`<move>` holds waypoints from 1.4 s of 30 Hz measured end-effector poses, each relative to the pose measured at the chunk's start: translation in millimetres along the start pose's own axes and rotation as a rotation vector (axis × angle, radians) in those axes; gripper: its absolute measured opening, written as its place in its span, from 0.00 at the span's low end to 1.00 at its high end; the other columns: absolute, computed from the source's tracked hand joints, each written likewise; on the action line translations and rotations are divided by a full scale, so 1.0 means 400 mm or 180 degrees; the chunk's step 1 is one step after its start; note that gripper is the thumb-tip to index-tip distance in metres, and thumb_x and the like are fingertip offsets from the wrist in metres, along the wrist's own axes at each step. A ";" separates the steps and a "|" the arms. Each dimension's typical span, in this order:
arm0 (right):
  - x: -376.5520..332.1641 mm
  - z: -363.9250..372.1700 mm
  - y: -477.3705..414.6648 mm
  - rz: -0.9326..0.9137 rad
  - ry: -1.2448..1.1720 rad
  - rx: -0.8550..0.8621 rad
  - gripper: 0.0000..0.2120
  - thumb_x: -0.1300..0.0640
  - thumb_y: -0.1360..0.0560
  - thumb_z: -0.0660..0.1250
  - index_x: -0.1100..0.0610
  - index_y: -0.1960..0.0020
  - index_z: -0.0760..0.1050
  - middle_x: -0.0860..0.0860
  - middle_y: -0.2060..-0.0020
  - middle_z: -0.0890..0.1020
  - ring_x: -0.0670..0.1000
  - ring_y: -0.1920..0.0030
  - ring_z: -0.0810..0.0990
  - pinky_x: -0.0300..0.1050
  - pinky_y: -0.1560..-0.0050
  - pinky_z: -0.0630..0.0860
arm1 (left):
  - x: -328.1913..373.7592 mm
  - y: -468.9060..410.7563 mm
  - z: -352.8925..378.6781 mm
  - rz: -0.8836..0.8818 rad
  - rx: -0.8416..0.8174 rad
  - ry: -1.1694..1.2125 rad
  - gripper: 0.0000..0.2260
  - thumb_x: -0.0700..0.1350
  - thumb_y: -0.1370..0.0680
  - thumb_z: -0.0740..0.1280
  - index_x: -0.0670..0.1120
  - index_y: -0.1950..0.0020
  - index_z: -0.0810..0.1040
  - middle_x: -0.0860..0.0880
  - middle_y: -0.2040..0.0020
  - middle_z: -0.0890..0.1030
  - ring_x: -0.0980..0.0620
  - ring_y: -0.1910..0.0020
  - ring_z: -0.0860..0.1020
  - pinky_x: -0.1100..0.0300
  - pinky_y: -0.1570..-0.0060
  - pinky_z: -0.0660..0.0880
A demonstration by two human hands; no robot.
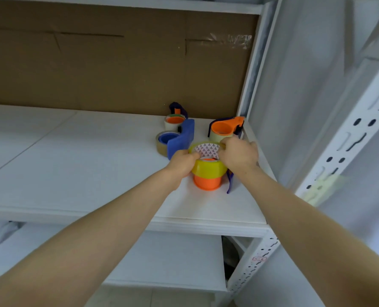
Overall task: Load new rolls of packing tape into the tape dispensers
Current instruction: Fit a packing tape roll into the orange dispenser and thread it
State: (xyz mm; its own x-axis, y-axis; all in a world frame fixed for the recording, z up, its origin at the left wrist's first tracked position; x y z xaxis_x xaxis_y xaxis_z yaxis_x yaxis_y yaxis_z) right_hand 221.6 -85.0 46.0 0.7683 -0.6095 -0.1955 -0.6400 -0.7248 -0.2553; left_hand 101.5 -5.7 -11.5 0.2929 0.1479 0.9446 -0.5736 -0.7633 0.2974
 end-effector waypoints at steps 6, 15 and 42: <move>0.007 -0.004 0.020 -0.0100 0.0286 0.0108 0.12 0.54 0.23 0.58 0.53 0.47 0.79 0.56 0.51 0.80 0.58 0.42 0.72 0.51 0.42 0.63 | -0.008 -0.008 0.006 0.0109 0.0025 -0.0264 0.15 0.42 0.22 0.62 0.40 0.36 0.74 0.42 0.40 0.78 0.45 0.40 0.76 0.49 0.37 0.73; 0.052 0.035 0.061 0.0150 -0.0511 -0.0173 0.18 0.55 0.19 0.53 0.51 0.32 0.70 0.56 0.35 0.70 0.59 0.35 0.66 0.51 0.36 0.64 | -0.025 0.004 0.012 0.0470 -0.0017 -0.0722 0.24 0.42 0.20 0.59 0.45 0.24 0.60 0.47 0.24 0.61 0.47 0.26 0.60 0.54 0.29 0.59; 0.030 0.147 0.117 0.1380 -0.4747 -0.1281 0.12 0.59 0.29 0.72 0.60 0.48 0.76 0.61 0.49 0.82 0.58 0.47 0.81 0.55 0.43 0.78 | 0.052 0.113 0.054 0.3266 0.0121 -0.2781 0.14 0.40 0.28 0.72 0.39 0.43 0.80 0.40 0.49 0.82 0.41 0.45 0.76 0.52 0.47 0.74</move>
State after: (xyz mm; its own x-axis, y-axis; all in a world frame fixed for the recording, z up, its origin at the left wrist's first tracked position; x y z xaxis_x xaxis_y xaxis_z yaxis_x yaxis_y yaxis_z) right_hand 201.5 -107.3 -23.9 -0.2909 -0.1135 -0.9500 -0.5795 -0.7692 0.2694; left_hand 98.2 -50.8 18.7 0.1436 -0.9309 0.3358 -0.8089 -0.3059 -0.5021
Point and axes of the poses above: each hand's wrist, its own y-axis away from the middle knuckle, its own z-axis out of the palm, x = y × z, the point moved 8 cm from there along -y, towards the middle knuckle
